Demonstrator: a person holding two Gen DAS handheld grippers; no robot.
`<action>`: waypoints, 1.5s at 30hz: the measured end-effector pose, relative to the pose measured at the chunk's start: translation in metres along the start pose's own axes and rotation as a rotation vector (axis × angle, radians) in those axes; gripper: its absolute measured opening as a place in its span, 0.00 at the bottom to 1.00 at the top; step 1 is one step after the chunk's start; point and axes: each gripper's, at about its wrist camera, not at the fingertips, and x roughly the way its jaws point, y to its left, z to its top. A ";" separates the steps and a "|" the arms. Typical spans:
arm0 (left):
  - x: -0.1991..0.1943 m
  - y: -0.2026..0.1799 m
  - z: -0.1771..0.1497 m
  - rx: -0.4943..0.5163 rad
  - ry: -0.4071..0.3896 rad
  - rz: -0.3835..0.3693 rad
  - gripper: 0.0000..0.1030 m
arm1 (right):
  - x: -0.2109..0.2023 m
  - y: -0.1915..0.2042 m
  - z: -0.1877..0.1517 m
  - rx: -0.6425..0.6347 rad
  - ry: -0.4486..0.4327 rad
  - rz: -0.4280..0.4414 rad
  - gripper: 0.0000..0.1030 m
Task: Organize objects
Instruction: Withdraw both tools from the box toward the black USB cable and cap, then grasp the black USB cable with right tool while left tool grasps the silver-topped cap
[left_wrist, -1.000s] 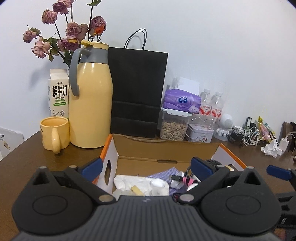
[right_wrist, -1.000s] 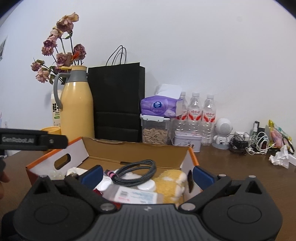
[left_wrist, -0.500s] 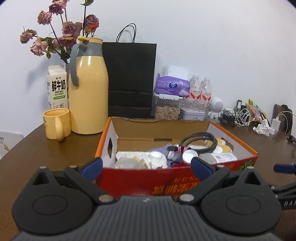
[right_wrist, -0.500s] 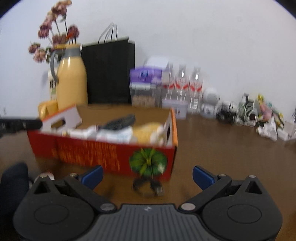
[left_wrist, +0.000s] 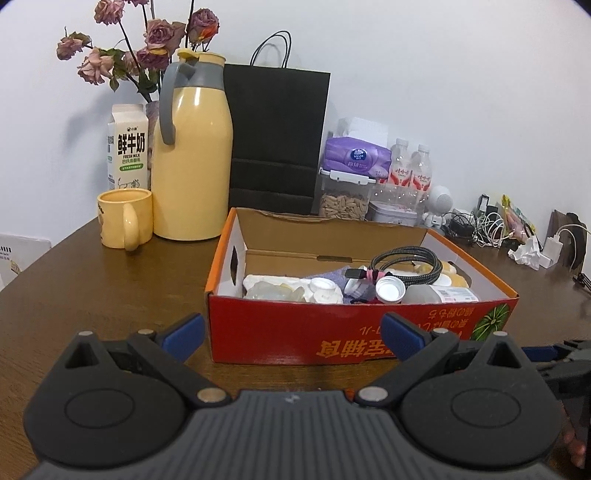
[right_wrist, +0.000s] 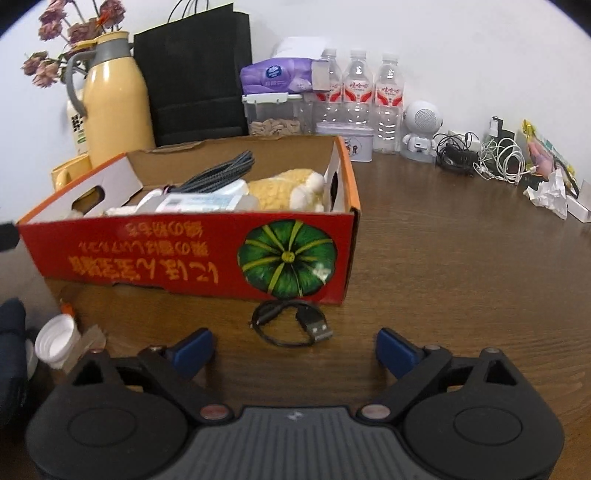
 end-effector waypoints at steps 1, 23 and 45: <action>0.000 0.000 0.000 0.001 0.001 -0.002 1.00 | 0.002 0.001 0.001 0.006 -0.001 0.000 0.89; 0.002 -0.001 -0.002 0.004 0.012 0.012 1.00 | -0.004 0.013 0.006 -0.022 -0.070 0.004 0.43; 0.023 -0.035 -0.005 0.148 0.289 0.003 1.00 | -0.033 0.020 0.002 -0.049 -0.206 0.056 0.43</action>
